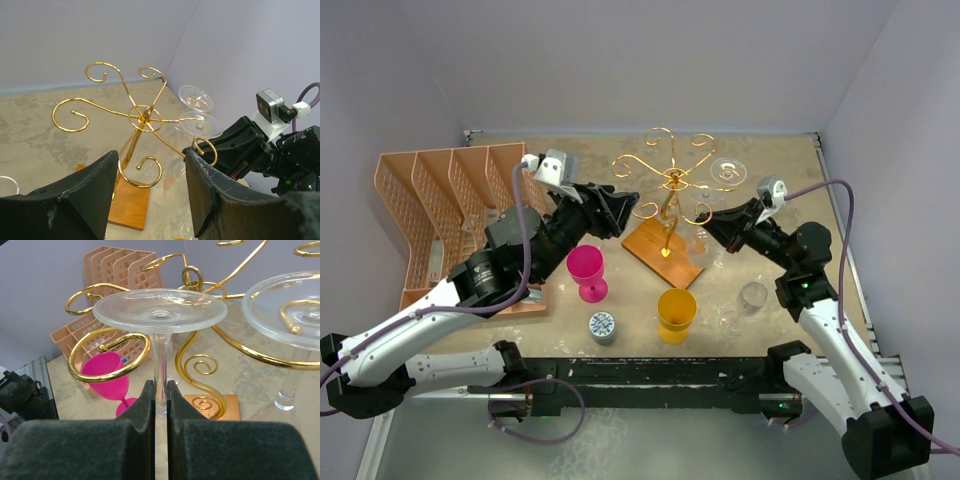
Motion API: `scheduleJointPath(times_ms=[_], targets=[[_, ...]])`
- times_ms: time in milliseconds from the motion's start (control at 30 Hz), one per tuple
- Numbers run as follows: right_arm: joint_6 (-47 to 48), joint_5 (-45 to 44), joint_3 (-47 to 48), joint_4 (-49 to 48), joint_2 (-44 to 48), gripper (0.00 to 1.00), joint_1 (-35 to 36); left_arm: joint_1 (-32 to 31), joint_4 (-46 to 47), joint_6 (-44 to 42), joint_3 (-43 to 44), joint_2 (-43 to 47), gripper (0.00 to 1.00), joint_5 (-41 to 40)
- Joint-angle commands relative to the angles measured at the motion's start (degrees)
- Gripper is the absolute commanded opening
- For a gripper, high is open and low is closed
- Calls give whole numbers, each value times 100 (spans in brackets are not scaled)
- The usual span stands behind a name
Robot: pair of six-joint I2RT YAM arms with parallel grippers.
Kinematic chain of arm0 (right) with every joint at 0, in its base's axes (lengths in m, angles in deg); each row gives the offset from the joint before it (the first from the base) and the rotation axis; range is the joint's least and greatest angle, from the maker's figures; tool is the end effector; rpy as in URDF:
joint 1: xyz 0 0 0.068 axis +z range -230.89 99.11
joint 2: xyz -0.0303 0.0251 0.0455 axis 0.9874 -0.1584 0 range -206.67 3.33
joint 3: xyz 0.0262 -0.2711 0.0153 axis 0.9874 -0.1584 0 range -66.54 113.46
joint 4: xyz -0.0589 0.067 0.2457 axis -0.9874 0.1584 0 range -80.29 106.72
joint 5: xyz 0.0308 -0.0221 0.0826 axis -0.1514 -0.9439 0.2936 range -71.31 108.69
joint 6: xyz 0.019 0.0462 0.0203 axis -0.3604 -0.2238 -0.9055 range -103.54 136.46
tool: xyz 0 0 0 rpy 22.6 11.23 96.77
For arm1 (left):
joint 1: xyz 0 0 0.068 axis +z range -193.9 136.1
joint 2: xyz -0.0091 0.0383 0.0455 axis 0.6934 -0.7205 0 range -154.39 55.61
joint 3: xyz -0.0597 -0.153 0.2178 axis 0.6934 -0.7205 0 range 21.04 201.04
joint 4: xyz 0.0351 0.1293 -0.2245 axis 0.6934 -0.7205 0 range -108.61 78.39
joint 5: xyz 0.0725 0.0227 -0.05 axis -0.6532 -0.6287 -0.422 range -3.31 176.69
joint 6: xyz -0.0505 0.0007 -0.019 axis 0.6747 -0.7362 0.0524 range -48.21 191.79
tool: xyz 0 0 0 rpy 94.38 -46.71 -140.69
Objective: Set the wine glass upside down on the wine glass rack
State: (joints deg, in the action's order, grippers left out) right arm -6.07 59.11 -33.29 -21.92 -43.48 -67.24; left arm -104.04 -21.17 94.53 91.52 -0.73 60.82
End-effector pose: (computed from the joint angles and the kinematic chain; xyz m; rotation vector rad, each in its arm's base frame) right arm 0.1769 0.0666 0.3381 -0.5344 1.2927 0.9704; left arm 0.1141 -0.1677 0.4597 0.1282 1.5502 -0.8223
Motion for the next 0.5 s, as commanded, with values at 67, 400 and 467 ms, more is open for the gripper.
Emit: scheduleJointPath(times_ms=[67,400,467], targets=[[-123,-147,56,-753,-26,0,220,-21,51,-146,-8,114,53,-137],[-182,-86,65,-911,-175,0,341,-22,20,-165,-8,105,54,-149],[-162,-102,90,-906,-242,0,386,-24,16,-165,-9,106,54,-152]])
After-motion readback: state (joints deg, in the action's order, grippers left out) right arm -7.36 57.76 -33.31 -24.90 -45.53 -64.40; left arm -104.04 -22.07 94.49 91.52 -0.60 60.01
